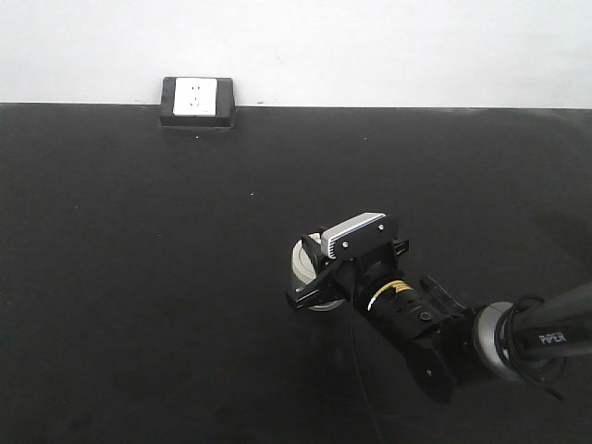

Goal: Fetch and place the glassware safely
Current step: 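Lower the held jar onto the countertop with the right gripper, then open the right gripper and withdraw it from the jar lid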

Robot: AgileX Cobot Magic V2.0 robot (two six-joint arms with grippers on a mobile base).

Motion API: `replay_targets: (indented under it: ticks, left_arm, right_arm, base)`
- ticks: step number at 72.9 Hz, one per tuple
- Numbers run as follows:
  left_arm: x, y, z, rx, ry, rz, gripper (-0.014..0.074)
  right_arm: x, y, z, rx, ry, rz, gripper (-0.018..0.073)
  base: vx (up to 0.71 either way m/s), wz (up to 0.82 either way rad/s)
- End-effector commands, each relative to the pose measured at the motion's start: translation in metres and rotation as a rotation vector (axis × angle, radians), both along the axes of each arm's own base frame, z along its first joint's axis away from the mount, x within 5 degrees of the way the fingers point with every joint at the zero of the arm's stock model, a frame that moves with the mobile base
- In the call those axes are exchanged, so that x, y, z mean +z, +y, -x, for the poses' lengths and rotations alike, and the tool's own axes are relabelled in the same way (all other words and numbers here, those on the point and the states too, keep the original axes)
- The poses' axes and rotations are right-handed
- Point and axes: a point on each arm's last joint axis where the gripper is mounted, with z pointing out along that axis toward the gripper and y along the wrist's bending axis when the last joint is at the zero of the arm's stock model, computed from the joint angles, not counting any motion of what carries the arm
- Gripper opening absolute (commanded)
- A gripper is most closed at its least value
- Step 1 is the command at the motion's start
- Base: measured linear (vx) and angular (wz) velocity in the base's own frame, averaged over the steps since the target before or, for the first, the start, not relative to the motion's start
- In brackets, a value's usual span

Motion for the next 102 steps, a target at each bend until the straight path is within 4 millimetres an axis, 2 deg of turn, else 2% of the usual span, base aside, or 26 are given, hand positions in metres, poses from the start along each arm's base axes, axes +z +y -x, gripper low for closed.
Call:
replay_targets:
  ticks: [1,19,26,36,45,70,82,96,102]
  left_arm:
    - [0.014,-0.001,0.0,-0.009,-0.079,0.023,-0.0007]
    - [0.014,-0.001,0.0,-0.009,-0.079,0.023,-0.0007]
    - [0.014,-0.001,0.0,-0.009,-0.079,0.023,-0.0007]
    - [0.014,-0.001,0.0,-0.009,-0.079,0.023,-0.0007]
    - [0.014,-0.001,0.0,-0.009,-0.079,0.023,-0.0007]
    - [0.014,-0.001,0.0,-0.009,-0.079,0.023,-0.0007]
    - [0.014,-0.001,0.0,-0.009,-0.079,0.023,-0.0007]
    - [0.014,-0.001,0.0,-0.009,-0.079,0.023,-0.0007]
    - [0.014,-0.001,0.0,-0.009,-0.079,0.023,-0.0007]
  right_arm:
    - [0.024,0.002,-0.005,0.004,-0.126,-0.053,0.012]
    - [0.02,0.002,-0.004,0.005,-0.093,-0.037,0.0369]
    - [0.025,0.002,-0.004,0.005,-0.089,-0.036,0.0464]
    - [0.038,0.001,-0.002,0.006,-0.086,-0.036,0.0535]
    - [0.053,-0.001,0.002,0.007,-0.071,-0.032,0.0541]
    - [0.114,-0.016,0.028,0.012,0.005,-0.02,0.0541]
    - [0.153,-0.029,0.051,0.023,-0.023,-0.009,0.0541]
    - [0.2,-0.052,0.09,0.038,-0.085,0.008,0.0537]
    - [0.214,-0.061,0.107,0.042,-0.094,0.008,0.0534]
  base:
    - [0.0,0.0]
    - [0.0,0.0]
    - [0.0,0.0]
    - [0.0,0.0]
    - [0.0,0.0]
    - [0.0,0.0]
    - [0.0,0.0]
    - [0.0,0.0]
    - [0.0,0.0]
